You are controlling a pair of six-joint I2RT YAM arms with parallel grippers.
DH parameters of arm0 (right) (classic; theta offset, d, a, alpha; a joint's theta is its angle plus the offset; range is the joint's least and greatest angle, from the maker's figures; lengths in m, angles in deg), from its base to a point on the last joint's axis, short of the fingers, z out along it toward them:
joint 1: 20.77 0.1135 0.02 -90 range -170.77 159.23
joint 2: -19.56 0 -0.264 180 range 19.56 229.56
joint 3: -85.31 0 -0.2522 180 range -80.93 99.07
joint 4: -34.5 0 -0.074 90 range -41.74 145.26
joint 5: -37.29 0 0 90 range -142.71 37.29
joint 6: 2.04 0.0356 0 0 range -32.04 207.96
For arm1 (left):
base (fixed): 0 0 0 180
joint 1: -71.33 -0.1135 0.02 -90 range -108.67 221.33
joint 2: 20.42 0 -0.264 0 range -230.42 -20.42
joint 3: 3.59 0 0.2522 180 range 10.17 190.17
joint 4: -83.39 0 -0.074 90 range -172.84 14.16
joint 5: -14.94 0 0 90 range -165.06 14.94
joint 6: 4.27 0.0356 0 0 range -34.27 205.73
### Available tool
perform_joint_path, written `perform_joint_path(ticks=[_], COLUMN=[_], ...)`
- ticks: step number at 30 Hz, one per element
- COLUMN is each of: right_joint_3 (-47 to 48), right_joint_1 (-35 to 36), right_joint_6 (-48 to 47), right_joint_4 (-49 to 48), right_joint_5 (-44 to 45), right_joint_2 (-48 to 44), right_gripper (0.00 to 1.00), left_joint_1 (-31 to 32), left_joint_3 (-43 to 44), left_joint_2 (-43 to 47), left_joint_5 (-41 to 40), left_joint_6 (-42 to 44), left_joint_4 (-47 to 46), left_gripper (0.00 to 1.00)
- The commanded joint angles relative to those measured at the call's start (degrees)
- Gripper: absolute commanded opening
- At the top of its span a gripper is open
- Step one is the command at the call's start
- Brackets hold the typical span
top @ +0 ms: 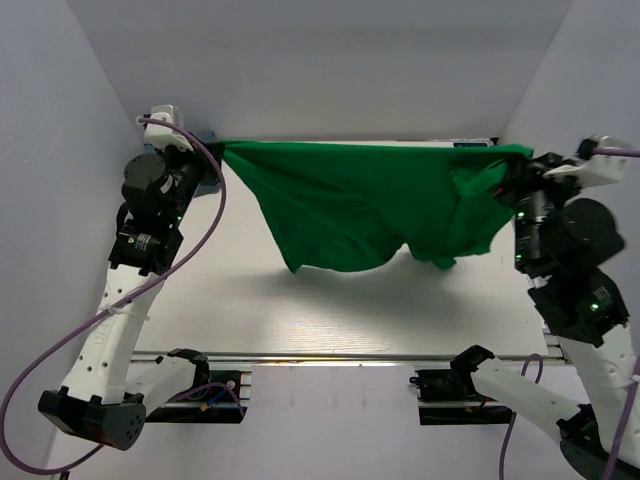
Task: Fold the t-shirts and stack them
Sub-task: Flatten out the tshirt
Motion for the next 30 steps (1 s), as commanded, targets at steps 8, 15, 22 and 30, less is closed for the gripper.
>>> perform_joint_path(ticks=[8,15,22,30], right_joint_3=[18.35,20.39,19.94,16.07], right_joint_1=[-0.01,0.25,0.08,-0.01], right_joint_6=[-14.98,-17.45,-15.61,-13.32], right_joint_4=[-0.96,-0.18,4.22,2.29], right_joint_5=[-4.21,-9.99,-21.69,-27.76], right_joint_2=[3.35,0.72,1.95,-3.59], right_gripper=[0.0,0.0,0.0,0.0], left_joint_1=[-0.42,-0.42,-0.42,-0.42], left_joint_3=[9.0,9.36,12.77,14.7], left_joint_2=[4.48,9.58,8.71,14.32], left_joint_5=[-1.74,-2.11,-0.6,-3.95], left_joint_6=[6.02,9.38,9.37,12.09], left_joint_4=[3.35,1.61,4.39,5.19], left_gripper=[0.0,0.0,0.0,0.0])
